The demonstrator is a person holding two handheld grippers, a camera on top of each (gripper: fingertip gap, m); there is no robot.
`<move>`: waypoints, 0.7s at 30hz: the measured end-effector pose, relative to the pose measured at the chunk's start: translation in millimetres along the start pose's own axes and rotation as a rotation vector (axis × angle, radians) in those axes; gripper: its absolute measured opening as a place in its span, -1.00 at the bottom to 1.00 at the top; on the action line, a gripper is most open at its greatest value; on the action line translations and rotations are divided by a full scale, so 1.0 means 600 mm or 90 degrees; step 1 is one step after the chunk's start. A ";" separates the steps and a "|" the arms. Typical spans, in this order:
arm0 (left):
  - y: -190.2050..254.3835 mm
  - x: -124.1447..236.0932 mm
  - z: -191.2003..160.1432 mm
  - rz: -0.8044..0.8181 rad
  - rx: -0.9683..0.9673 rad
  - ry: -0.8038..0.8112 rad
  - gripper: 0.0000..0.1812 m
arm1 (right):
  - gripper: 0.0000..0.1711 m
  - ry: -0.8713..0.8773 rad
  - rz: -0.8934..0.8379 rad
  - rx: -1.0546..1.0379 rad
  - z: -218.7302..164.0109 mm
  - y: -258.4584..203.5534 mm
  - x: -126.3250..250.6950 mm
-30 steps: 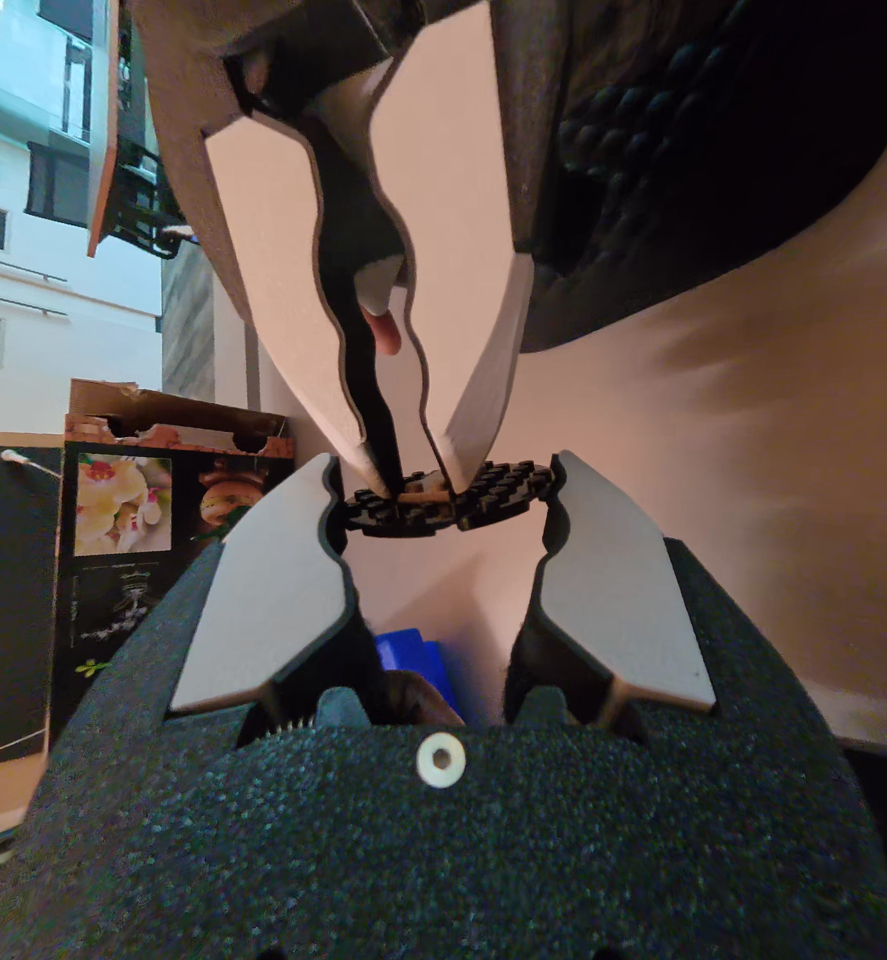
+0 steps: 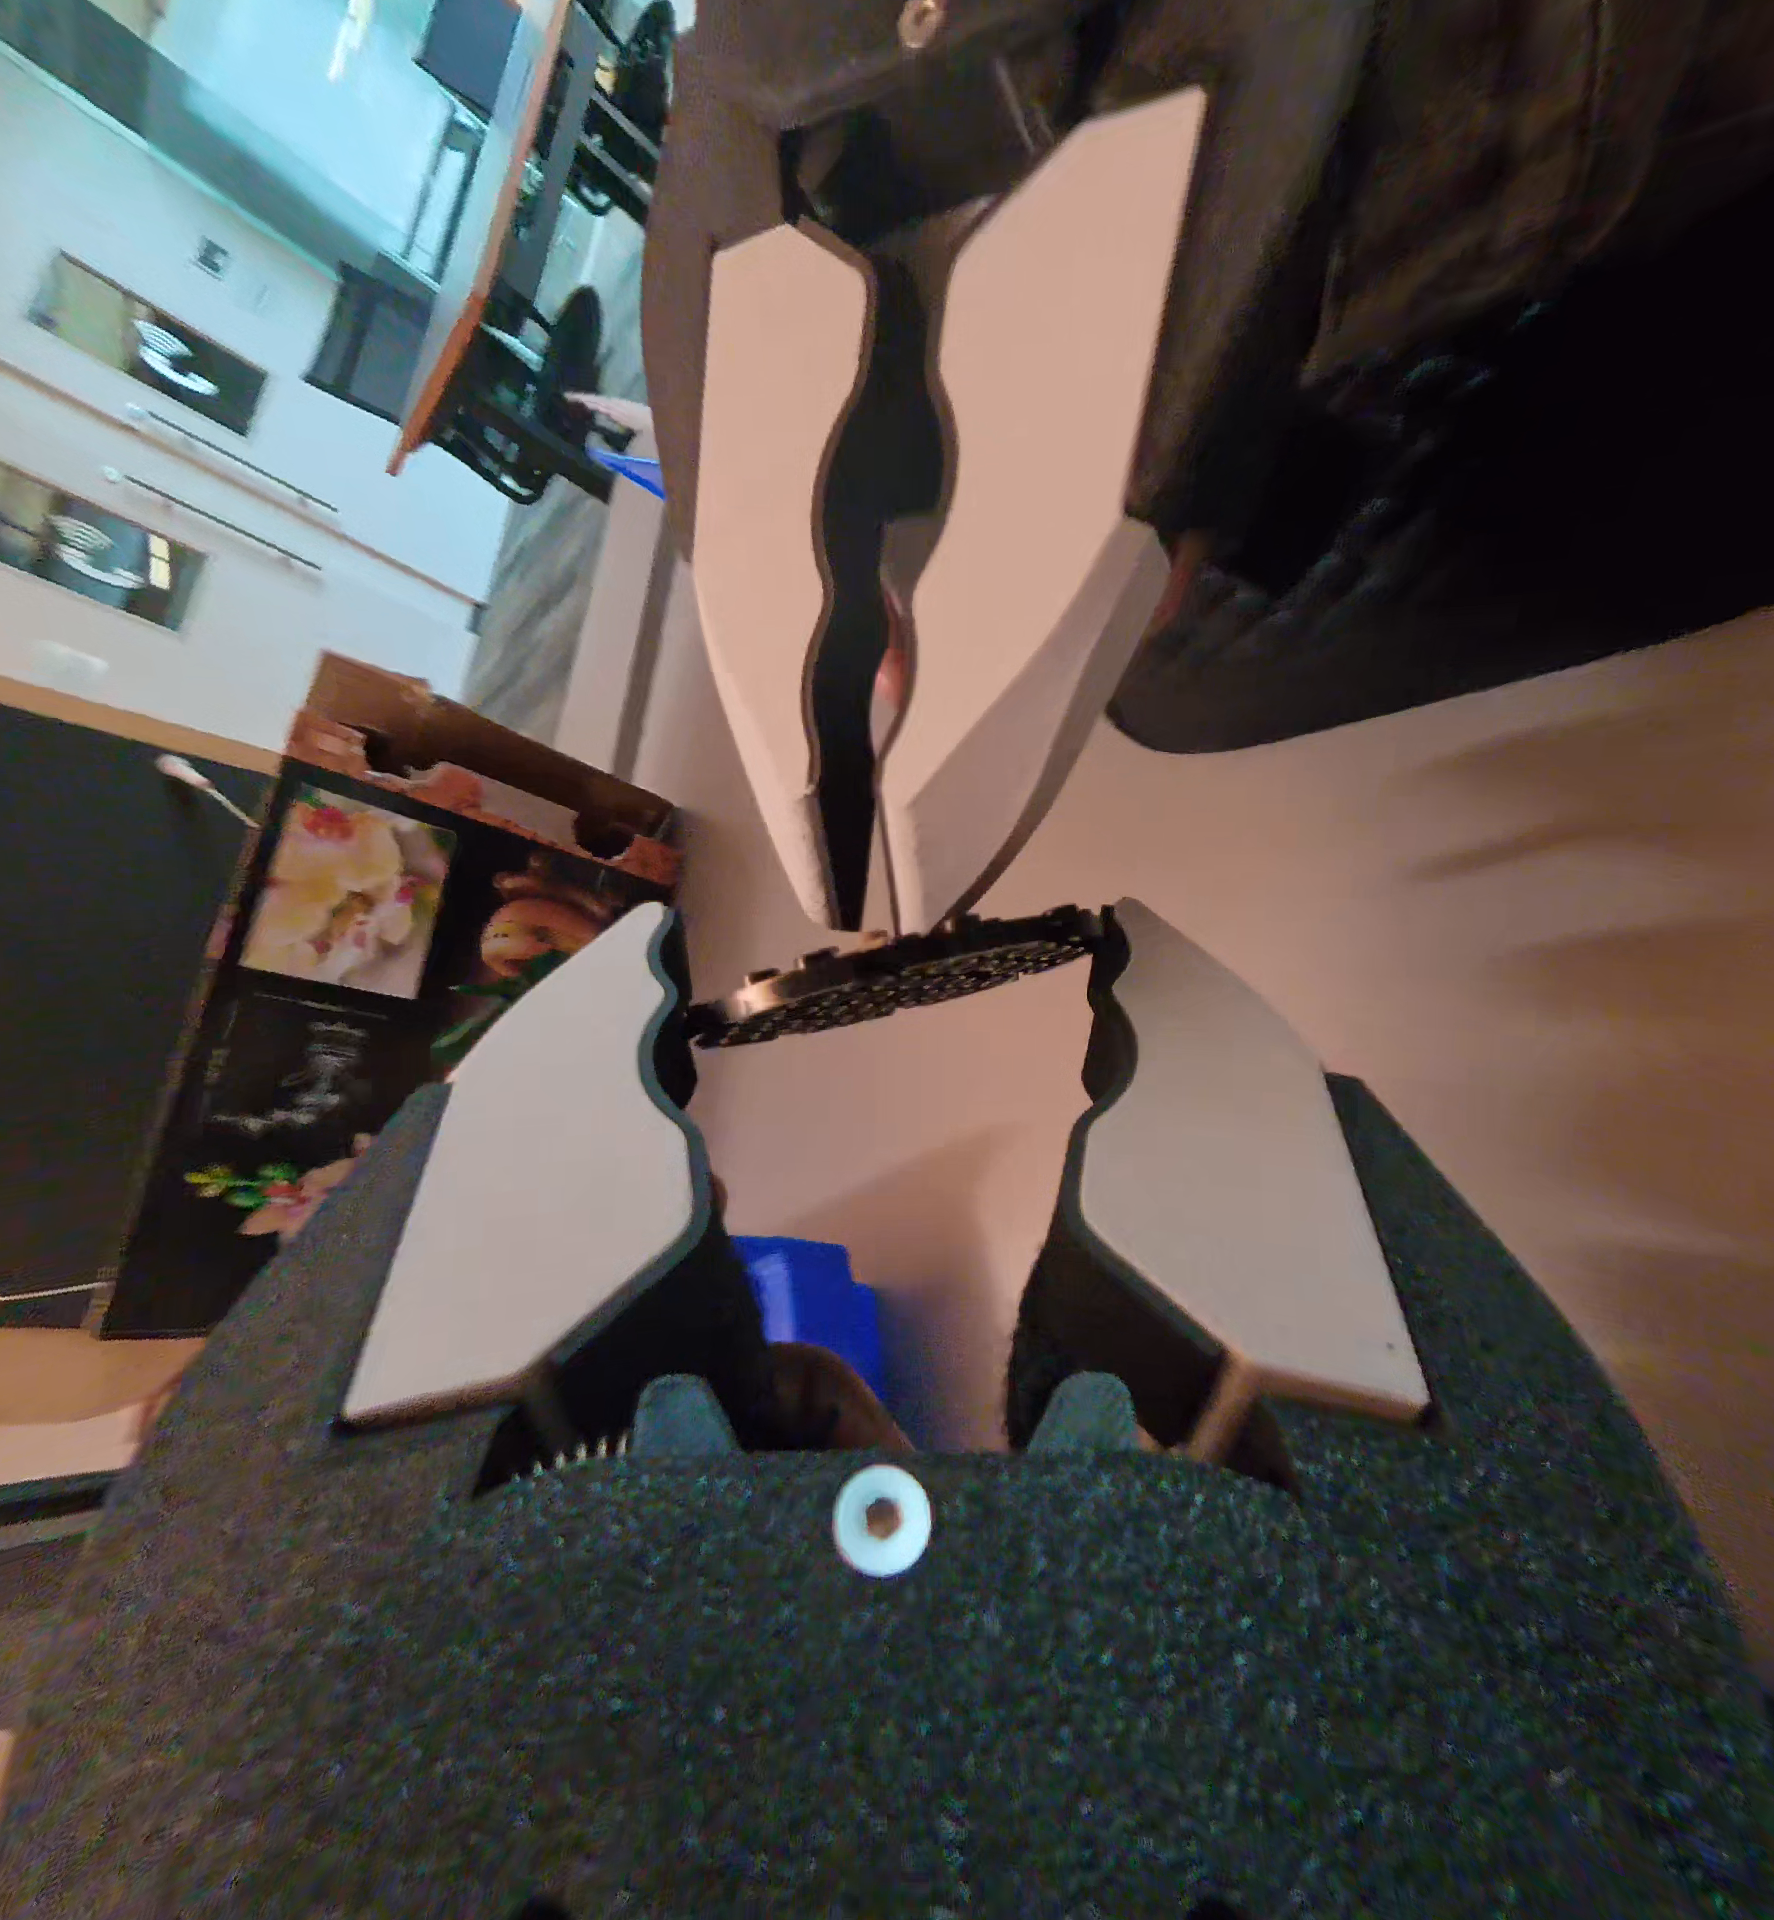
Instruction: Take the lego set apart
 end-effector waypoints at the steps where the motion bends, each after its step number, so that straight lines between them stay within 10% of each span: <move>1: -0.002 0.002 0.003 0.021 -0.021 -0.001 -0.18 | -0.91 0.007 0.012 -0.040 0.002 0.004 0.000; 7: -0.019 0.018 0.016 0.148 -0.109 0.004 -0.18 | -0.63 0.020 0.103 -0.328 0.006 0.021 -0.004; 21: -0.021 0.020 0.033 0.187 -0.200 -0.009 -0.19 | -0.58 0.084 0.107 -0.377 0.012 0.026 0.001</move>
Point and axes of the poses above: each gripper's, where its closed fingertips meet, x back along the fingers, z out of its top, y = z × x across the jaws, the point moved 4 cm from there along x, back along the fingers, and after that the axes turned 15 degrees about -z, right-handed, at the moved point
